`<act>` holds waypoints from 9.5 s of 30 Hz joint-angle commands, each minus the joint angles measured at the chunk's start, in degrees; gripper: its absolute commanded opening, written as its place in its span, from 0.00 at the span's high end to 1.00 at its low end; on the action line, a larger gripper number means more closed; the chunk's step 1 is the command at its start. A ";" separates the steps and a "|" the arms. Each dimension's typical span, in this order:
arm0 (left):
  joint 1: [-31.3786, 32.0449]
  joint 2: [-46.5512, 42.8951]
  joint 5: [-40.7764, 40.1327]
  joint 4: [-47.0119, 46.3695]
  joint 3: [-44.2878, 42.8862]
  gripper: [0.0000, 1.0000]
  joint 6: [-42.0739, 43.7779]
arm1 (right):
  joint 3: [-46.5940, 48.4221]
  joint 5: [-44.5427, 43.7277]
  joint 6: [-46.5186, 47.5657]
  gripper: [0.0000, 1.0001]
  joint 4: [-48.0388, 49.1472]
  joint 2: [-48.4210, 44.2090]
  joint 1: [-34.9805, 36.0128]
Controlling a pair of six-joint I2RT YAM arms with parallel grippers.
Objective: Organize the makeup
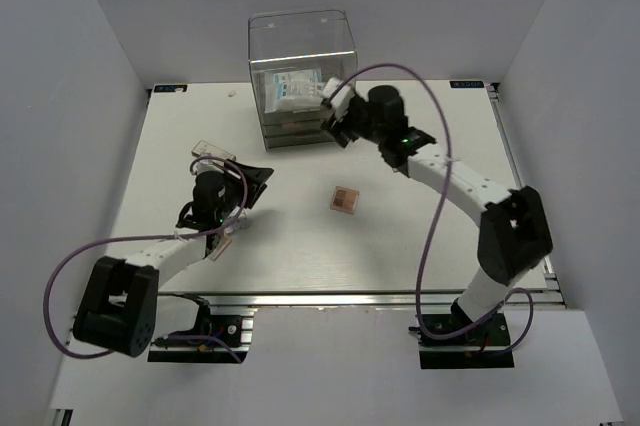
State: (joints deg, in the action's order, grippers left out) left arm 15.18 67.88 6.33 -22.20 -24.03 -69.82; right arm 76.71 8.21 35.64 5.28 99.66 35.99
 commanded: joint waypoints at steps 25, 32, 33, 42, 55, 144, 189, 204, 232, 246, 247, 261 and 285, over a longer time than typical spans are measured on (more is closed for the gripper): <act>3.89 23.62 5.19 -16.83 -12.88 0.35 -5.85 | 16.29 -0.83 -46.01 0.48 9.11 7.66 -15.16; 3.98 24.76 6.06 -17.26 -13.15 0.35 -6.20 | 11.89 1.81 -44.69 0.62 18.63 8.27 -15.60; 3.98 24.85 6.06 -17.53 -13.06 0.35 -6.38 | 11.63 2.25 -44.60 0.63 18.89 8.27 -15.60; 3.98 25.81 6.24 -17.79 -13.23 0.35 -6.47 | 10.83 1.46 -42.93 0.66 20.64 8.62 -15.51; 4.16 28.98 5.63 -18.94 -15.25 0.35 -6.73 | 3.63 2.69 -42.41 1.00 22.05 3.72 -15.42; 12.42 42.61 -1.93 -31.08 -16.75 0.95 -12.62 | -28.64 27.12 -16.24 0.17 -4.99 -27.34 -14.89; 3.37 -33.78 -23.29 36.08 -2.68 0.02 6.71 | -7.54 7.08 -1.71 0.10 -23.64 10.65 1.01; 3.37 -30.26 -24.96 42.93 -9.19 0.02 11.63 | -13.42 4.44 0.21 0.41 -19.51 9.24 1.37; 3.37 -29.56 -32.87 53.05 -17.72 0.02 16.74 | -12.54 -4.07 -8.86 0.89 19.57 -3.16 1.98; 3.28 -29.82 -32.69 53.40 -16.84 0.02 16.30 | -17.55 -10.40 3.64 0.86 37.95 3.96 2.42; 3.36 -29.82 -32.78 53.40 -16.84 0.02 16.21 | -18.51 -10.58 3.91 0.86 38.40 4.49 2.51; 3.36 -29.20 -32.52 52.78 -16.31 0.02 15.77 | -18.17 -9.71 3.04 0.82 33.40 8.80 2.60; 3.37 -30.17 -32.87 52.52 -15.34 0.02 16.03 | -18.35 -8.55 -0.40 0.84 35.23 4.84 2.60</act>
State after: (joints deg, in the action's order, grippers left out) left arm 18.85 38.39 -25.96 30.22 -39.79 -54.06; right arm 58.17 3.14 35.07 31.83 107.44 38.70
